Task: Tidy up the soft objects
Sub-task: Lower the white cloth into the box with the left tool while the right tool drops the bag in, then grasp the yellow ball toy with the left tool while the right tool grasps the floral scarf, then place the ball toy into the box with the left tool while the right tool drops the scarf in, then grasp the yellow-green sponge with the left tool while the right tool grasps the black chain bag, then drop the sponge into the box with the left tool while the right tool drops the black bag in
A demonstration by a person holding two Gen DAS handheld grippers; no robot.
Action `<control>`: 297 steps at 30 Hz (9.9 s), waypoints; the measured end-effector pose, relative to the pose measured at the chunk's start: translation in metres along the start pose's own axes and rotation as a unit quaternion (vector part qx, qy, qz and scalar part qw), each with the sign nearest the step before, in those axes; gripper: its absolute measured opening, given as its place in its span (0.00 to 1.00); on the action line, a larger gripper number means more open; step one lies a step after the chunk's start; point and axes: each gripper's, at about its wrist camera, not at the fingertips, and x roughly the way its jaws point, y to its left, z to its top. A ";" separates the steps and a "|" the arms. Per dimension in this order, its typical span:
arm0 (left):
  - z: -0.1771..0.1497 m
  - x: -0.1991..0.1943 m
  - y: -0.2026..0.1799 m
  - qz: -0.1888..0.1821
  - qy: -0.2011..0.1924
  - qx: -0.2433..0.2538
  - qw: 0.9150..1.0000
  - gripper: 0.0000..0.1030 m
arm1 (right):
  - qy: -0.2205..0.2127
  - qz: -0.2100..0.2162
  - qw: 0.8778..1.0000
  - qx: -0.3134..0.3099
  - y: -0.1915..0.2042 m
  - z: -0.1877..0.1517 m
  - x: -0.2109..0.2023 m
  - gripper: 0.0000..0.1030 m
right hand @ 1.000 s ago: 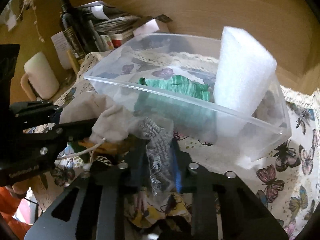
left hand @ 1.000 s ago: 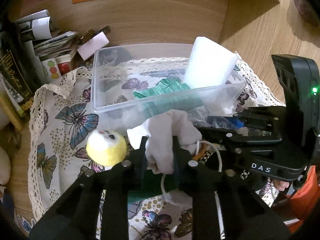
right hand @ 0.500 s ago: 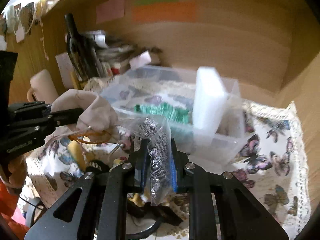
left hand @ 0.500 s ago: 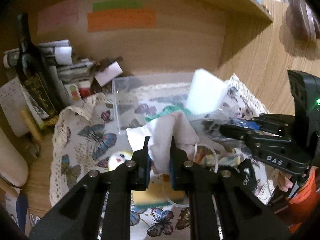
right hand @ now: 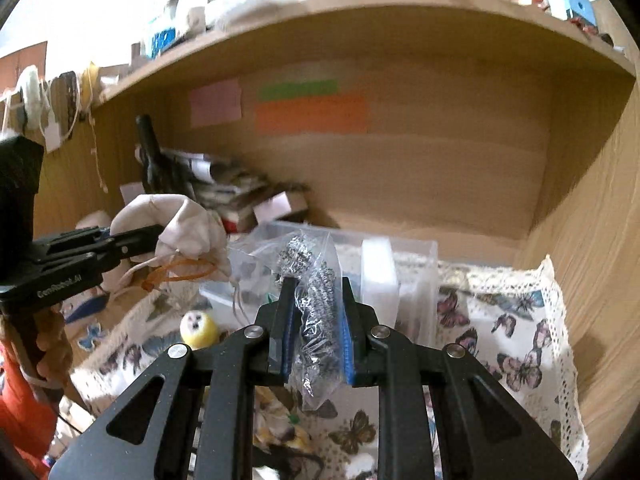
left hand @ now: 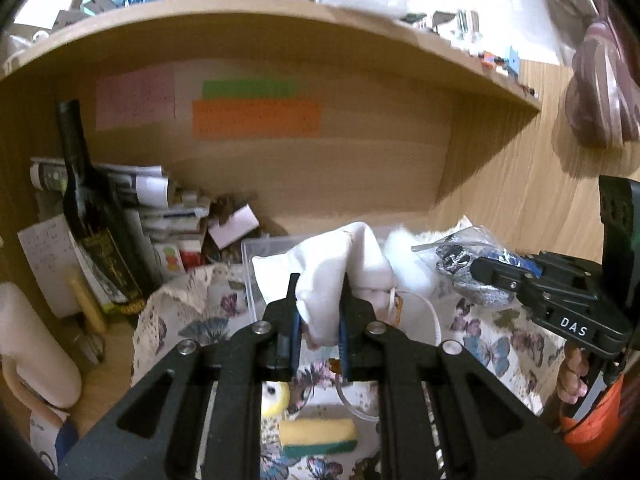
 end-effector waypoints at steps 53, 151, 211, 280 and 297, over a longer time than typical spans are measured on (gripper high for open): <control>-0.004 0.113 0.011 0.030 0.111 0.000 0.993 0.48 | 0.068 -0.070 0.994 -0.054 0.018 0.018 0.104 0.52; -0.014 0.099 -0.002 0.021 0.094 -0.015 0.995 0.42 | 0.053 -0.013 0.998 -0.031 0.011 0.022 0.085 0.22; -0.066 0.019 -0.003 0.041 0.104 -0.014 0.994 0.95 | 0.048 -0.023 0.998 -0.032 0.026 -0.028 0.020 0.79; -0.023 0.028 -0.009 0.037 0.042 -0.029 0.998 0.63 | -0.053 -0.073 0.995 -0.036 0.007 0.013 0.008 0.11; 0.010 0.123 0.021 0.019 0.106 -0.071 0.992 0.63 | 0.004 -0.097 0.992 -0.085 0.016 0.048 0.113 0.11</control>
